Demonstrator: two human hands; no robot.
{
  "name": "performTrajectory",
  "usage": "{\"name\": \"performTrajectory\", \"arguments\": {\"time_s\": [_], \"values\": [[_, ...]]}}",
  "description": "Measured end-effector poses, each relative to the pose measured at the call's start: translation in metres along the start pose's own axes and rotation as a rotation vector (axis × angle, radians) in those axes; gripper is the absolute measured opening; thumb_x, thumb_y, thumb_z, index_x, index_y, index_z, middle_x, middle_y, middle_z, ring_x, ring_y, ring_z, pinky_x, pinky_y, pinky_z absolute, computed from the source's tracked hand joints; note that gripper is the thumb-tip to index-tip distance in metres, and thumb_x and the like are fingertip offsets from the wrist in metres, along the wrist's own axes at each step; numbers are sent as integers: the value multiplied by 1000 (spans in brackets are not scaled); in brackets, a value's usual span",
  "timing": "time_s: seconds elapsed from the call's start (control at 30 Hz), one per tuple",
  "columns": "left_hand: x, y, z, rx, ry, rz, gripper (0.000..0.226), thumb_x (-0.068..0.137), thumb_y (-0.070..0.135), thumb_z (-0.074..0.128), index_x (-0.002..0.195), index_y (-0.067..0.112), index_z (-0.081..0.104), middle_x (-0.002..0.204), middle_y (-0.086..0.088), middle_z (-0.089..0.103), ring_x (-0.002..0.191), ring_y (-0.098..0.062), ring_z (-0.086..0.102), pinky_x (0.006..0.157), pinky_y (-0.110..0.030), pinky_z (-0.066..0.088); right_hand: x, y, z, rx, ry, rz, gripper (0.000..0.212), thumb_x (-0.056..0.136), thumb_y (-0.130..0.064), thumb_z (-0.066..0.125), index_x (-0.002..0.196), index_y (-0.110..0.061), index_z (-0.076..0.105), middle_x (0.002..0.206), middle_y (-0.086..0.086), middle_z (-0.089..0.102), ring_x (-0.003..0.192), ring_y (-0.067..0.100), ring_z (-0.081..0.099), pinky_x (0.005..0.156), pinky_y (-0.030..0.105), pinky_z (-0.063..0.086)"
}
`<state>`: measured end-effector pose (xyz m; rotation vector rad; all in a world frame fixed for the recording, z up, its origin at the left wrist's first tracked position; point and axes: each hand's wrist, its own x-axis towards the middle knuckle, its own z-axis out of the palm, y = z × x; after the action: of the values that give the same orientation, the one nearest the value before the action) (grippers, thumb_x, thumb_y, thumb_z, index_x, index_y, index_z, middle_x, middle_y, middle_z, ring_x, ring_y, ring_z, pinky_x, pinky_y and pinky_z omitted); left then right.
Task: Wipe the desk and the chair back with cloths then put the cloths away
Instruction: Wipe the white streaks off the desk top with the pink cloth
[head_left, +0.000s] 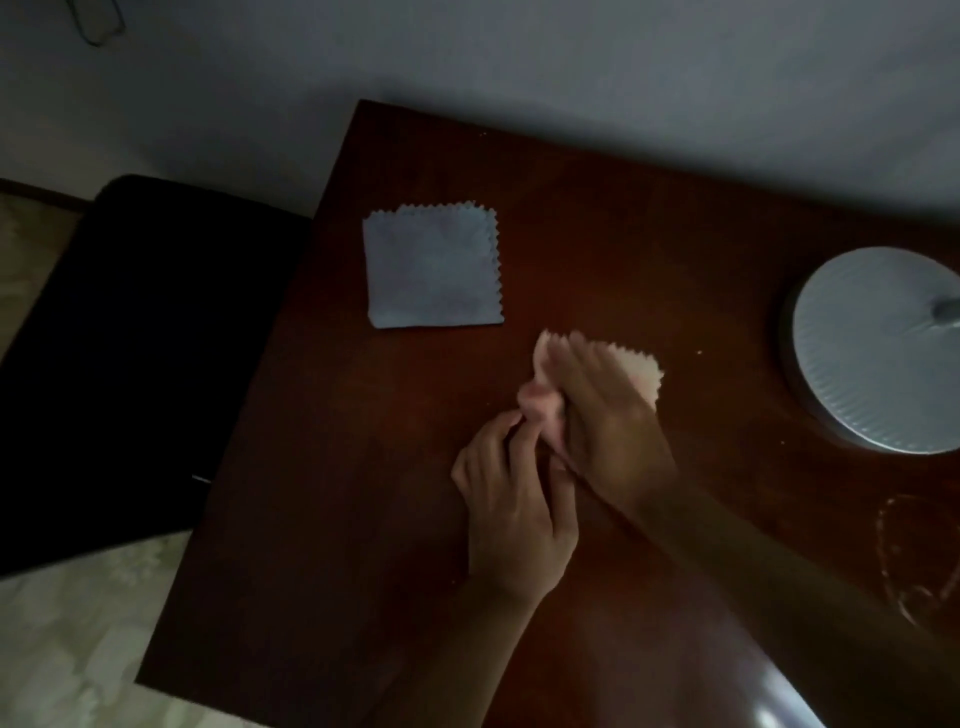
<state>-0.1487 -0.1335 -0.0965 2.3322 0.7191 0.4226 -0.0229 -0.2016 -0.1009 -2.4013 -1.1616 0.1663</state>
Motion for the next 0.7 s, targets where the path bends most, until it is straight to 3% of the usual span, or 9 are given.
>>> {"name": "performTrajectory", "arguments": {"time_s": [0.1, 0.23, 0.3, 0.43, 0.53, 0.57, 0.6, 0.67, 0.7], "values": [[-12, -22, -22, 36, 25, -41, 33, 91, 29, 49, 122, 18, 55, 130, -3, 55, 123, -16, 47, 107, -36, 29, -14, 5, -5, 2, -2, -98, 47, 96, -22, 41, 137, -1, 50, 143, 15, 49, 137, 31, 41, 115, 45, 29], [-20, -61, -51, 100, 17, -68, 32, 93, 29, 49, 122, 18, 54, 131, -5, 54, 124, -17, 45, 104, -46, 40, 29, 20, -15, 22, 78, 300, 63, 94, -41, 25, 143, -7, 45, 148, 18, 41, 140, 33, 36, 116, 47, 28], [-20, -74, -59, 113, 8, -46, 31, 93, 27, 49, 122, 17, 53, 132, -7, 52, 126, -18, 42, 103, -48, 43, 40, 7, -7, 27, 39, 371, 65, 92, -44, 21, 145, -12, 42, 150, 17, 39, 141, 33, 33, 116, 50, 28], [-21, -82, -71, 90, 3, -96, 34, 94, 26, 48, 124, 13, 56, 135, -8, 51, 128, -18, 40, 104, -48, 43, -5, -72, 39, 51, 21, 78, 56, 95, -35, 55, 139, -2, 48, 141, 18, 50, 135, 31, 43, 114, 48, 32], [-25, -89, -81, 65, 5, -117, 33, 95, 24, 47, 124, 11, 57, 134, -9, 53, 126, -19, 43, 101, -51, 46, -56, -106, 60, 4, -18, -141, 46, 94, -24, 60, 137, -7, 53, 142, 9, 52, 136, 22, 44, 113, 43, 36], [-25, -93, -85, 61, 0, -109, 33, 95, 23, 46, 124, 10, 57, 134, -10, 54, 126, -19, 43, 100, -51, 47, -58, -110, 58, 8, 55, -132, 40, 94, -21, 61, 133, -10, 57, 138, 8, 56, 131, 19, 50, 111, 40, 38], [-27, -97, -90, 53, -5, -103, 33, 95, 22, 46, 123, 9, 57, 134, -9, 54, 126, -19, 43, 100, -51, 47, -55, -110, 50, 54, 136, -39, 31, 96, -20, 60, 126, -13, 62, 129, 6, 61, 122, 15, 57, 107, 36, 42], [-28, -105, -99, 26, -19, -104, 33, 96, 22, 45, 124, 10, 56, 134, -8, 52, 128, -18, 43, 102, -50, 47, -39, -100, 28, 366, 189, 331, 17, 101, -20, 51, 109, -19, 67, 108, -1, 66, 101, 8, 64, 99, 31, 45], [-29, -109, -103, 19, -27, -106, 33, 96, 22, 45, 125, 11, 56, 135, -7, 52, 129, -19, 44, 102, -49, 47, -28, -93, 10, 217, 225, 373, 24, 102, -22, 45, 111, -19, 66, 111, 0, 66, 105, 11, 63, 101, 31, 44]]}}
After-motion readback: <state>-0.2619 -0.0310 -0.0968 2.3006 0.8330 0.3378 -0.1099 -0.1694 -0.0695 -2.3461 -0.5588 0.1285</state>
